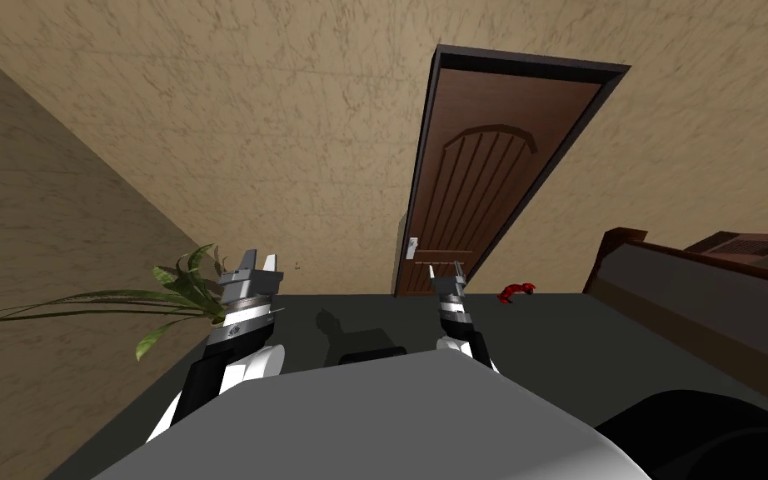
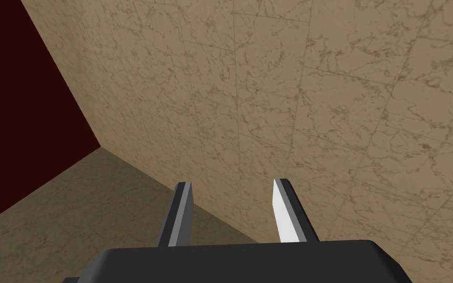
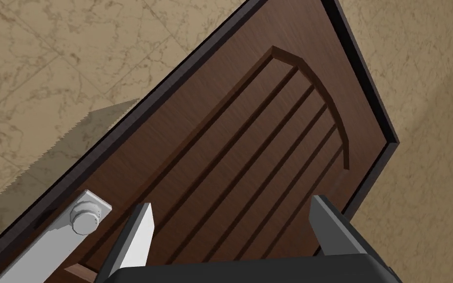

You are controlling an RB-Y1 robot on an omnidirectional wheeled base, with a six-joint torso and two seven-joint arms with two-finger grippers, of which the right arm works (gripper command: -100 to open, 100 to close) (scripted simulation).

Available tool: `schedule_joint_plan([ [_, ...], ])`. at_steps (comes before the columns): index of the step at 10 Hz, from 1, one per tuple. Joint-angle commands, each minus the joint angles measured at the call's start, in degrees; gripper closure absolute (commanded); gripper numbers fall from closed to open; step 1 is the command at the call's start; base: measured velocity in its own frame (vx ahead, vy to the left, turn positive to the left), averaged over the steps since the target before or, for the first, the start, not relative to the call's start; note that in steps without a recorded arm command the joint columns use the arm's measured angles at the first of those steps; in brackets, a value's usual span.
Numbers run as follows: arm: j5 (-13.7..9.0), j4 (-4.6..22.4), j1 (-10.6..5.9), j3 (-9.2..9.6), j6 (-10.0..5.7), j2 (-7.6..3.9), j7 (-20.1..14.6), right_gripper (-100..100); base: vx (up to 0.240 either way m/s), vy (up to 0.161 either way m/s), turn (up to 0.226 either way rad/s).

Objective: Pull the door open

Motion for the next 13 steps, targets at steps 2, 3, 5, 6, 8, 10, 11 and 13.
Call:
schedule_joint_plan([
  [2,-3.4,2.0,0.47,0.41,0.17,-1.17,-4.1,-100,0.093,-0.052,0.116],
  [3,-4.7,2.8,0.58,0.55,0.16,-1.62,-5.6,-100,0.095,-0.049,0.122],
  [5,-7.3,4.6,0.81,0.83,0.14,-2.54,-8.6,-100,0.091,-0.040,0.103],
  [6,-8.6,5.4,0.92,0.97,0.14,-2.98,-10.0,-100,0.091,-0.045,0.125],
  [8,-11.1,7.1,1.14,1.24,0.12,-3.86,-13.0,-100,0.091,-0.049,0.114],
  [10,-13.5,8.7,1.35,1.50,0.11,-4.69,-15.8,-100,0.094,-0.054,0.120],
  [11,-14.7,9.5,1.46,1.63,0.10,-5.10,-17.1,-100,0.087,-0.048,0.116],
  [13,-17.0,11.1,1.66,1.88,0.08,-5.90,-19.8,-100,0.076,-0.047,0.090],
])
